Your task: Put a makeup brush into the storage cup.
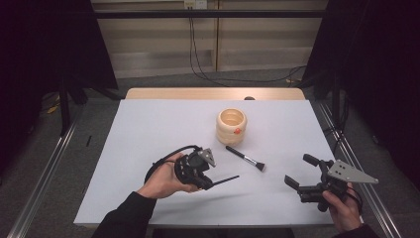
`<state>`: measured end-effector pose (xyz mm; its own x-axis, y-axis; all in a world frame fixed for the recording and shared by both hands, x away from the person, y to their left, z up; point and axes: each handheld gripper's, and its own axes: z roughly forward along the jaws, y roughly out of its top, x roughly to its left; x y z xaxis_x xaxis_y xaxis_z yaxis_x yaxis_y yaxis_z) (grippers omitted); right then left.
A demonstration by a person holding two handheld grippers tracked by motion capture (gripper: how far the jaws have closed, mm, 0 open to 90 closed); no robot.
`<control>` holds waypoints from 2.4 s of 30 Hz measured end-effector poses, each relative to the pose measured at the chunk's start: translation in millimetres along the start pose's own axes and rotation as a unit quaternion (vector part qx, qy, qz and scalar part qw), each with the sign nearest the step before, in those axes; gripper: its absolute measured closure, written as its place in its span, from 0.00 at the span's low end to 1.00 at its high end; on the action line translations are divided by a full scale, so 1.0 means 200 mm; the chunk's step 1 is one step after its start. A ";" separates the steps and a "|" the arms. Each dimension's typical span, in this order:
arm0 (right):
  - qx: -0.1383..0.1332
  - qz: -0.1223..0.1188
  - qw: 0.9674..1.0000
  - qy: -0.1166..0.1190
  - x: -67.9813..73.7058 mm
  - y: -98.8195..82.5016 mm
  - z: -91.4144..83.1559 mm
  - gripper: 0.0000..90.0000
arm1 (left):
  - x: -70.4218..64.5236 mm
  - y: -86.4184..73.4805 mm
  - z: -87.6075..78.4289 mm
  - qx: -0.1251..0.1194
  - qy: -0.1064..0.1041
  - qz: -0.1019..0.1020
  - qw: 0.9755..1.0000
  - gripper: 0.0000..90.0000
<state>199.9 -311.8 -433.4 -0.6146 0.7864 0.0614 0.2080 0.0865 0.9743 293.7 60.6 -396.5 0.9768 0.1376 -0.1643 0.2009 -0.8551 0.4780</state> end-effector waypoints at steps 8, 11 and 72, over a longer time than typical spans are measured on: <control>-0.025 -0.026 0.999 0.021 0.02 0.09 0.04 0.00 | 0.00 0.00 0.00 0.001 0.002 0.001 1.000 0.93; -0.015 -0.038 0.999 0.034 0.04 0.13 0.07 0.00 | 0.00 0.00 0.01 -0.002 -0.001 -0.001 1.000 0.93; 0.252 -0.153 0.922 0.249 0.24 0.43 0.67 0.10 | -0.02 0.01 0.02 0.009 -0.017 0.008 1.000 0.93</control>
<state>289.0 -185.0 -376.4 -0.9506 0.3100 0.0151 0.2173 0.6300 0.7456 290.5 55.4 -398.9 0.9768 0.1067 -0.1858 0.1831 -0.8662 0.4649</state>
